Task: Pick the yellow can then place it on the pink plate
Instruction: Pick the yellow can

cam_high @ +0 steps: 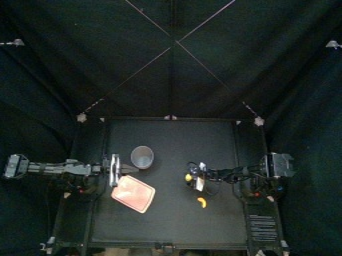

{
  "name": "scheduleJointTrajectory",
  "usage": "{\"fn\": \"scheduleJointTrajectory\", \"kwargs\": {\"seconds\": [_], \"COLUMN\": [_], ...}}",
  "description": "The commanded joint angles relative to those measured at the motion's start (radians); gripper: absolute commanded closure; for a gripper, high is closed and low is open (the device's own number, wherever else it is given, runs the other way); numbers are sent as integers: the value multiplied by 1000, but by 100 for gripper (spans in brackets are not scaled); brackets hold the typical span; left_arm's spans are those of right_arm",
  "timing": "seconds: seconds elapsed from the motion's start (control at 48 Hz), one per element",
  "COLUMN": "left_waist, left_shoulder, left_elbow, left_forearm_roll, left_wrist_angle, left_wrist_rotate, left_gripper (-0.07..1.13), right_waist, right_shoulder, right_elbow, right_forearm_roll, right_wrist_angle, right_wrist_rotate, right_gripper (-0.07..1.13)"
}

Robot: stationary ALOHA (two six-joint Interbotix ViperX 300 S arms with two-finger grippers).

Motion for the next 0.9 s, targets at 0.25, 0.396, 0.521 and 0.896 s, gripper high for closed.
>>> {"fn": "scheduleJointTrajectory", "kwargs": {"seconds": [0.25,0.396,0.521,0.896], "left_waist": [2,2,3,2], "left_shoulder": [3,3,3,3], "left_elbow": [-5,-3,-3,-3], "left_forearm_roll": [-3,-3,-3,-3], "left_wrist_angle": [-9,-9,-9,-9], "left_wrist_rotate": [-2,-2,0,-2], "left_gripper": [106,106,106,106], "right_waist": [-2,-2,-3,-5], "right_shoulder": [-14,-14,-12,3], "right_elbow": [8,15,9,-5], "right_forearm_roll": [34,46,46,41], "right_wrist_angle": [5,5,5,5], "right_wrist_rotate": [2,2,2,0], "right_gripper": [2,5,12,36]}}
